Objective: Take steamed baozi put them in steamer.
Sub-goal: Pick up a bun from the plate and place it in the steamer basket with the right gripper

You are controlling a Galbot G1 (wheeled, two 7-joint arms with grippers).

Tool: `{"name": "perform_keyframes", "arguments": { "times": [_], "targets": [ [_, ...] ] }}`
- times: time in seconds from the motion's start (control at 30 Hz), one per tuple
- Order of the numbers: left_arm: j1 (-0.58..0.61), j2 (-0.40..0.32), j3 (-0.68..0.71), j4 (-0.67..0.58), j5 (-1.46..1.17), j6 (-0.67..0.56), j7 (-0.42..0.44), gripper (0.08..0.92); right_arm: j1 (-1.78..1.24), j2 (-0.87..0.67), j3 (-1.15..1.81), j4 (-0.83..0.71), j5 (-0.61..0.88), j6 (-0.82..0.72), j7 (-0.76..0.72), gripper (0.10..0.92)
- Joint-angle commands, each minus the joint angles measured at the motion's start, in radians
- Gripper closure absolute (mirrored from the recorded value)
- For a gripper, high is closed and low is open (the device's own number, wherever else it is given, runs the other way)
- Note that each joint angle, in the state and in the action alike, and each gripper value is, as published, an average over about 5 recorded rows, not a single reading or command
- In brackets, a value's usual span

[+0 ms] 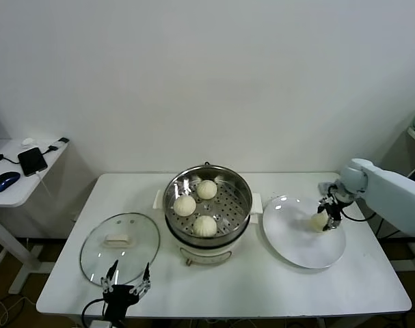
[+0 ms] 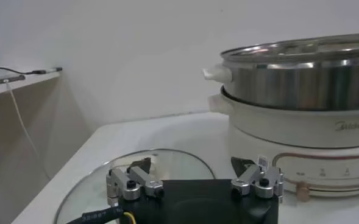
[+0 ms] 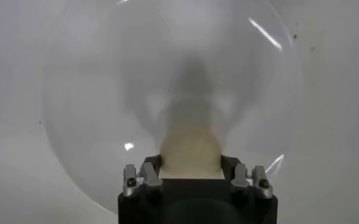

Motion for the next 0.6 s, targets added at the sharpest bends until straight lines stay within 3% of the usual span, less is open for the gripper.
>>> {"name": "perform_keyframes", "arguments": {
  "times": [0.03,0.33,0.47,0.6],
  "targets": [
    [0.0,0.0,0.001,-0.004,0.0,0.001,0.0,0.177,0.516,0.038,-0.437,0.213,0.361,-0.03,-0.024,0.384],
    [0.004,0.01,0.008,-0.022,-0.004,0.002,0.0,0.177,0.911,0.256,-0.599,0.492,0.868,-0.18,0.016,0.381],
    [0.002,0.014,0.013,-0.035,-0.007,0.005,0.001,0.177,0.89,0.357,-0.561,0.536,0.957,-0.239,0.078,0.382],
    [0.0,0.013,0.015,-0.045,-0.01,0.006,0.002,0.177,0.786,0.445,-0.549,0.503,0.944,-0.266,0.124,0.383]
  ]
}}
